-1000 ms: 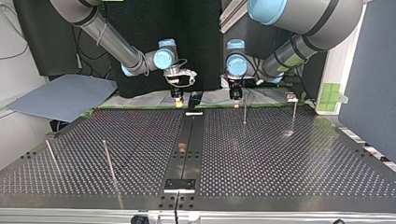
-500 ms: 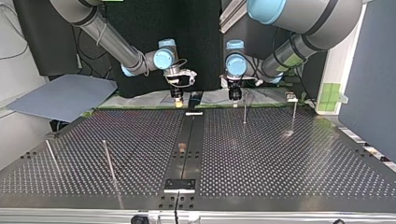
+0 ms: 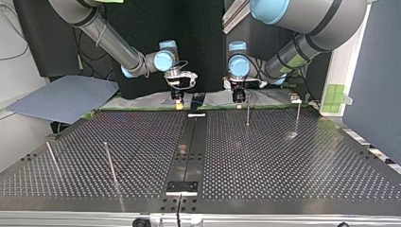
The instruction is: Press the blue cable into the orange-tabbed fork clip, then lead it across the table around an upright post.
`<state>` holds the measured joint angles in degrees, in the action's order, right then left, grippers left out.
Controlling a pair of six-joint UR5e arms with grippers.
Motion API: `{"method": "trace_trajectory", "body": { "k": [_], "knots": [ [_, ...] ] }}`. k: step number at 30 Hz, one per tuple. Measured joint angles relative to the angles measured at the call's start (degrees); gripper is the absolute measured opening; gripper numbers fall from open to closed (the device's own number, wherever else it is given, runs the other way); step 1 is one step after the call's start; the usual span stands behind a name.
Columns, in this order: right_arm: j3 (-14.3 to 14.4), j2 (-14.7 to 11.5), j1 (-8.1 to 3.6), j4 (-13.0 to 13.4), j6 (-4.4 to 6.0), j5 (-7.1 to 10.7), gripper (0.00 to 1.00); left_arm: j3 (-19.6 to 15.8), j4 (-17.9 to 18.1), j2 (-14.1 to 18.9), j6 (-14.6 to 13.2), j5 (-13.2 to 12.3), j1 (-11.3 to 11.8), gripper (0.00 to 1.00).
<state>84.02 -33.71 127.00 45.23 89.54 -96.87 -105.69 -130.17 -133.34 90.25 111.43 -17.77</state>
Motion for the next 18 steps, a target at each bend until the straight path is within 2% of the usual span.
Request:
{"method": "trace_trajectory", "body": {
  "k": [6,18],
  "knots": [
    [-1.2,-0.4,-0.39,-0.7,-0.23,-0.26,0.0,0.7,-1.3,1.4,-0.3,0.3,-0.3,0.0],
    [-2.1,-5.7,-0.47,-5.8,0.29,-0.21,0.0,1.0,-7.1,7.2,0.2,0.4,-2.3,0.0]
  ]
}}
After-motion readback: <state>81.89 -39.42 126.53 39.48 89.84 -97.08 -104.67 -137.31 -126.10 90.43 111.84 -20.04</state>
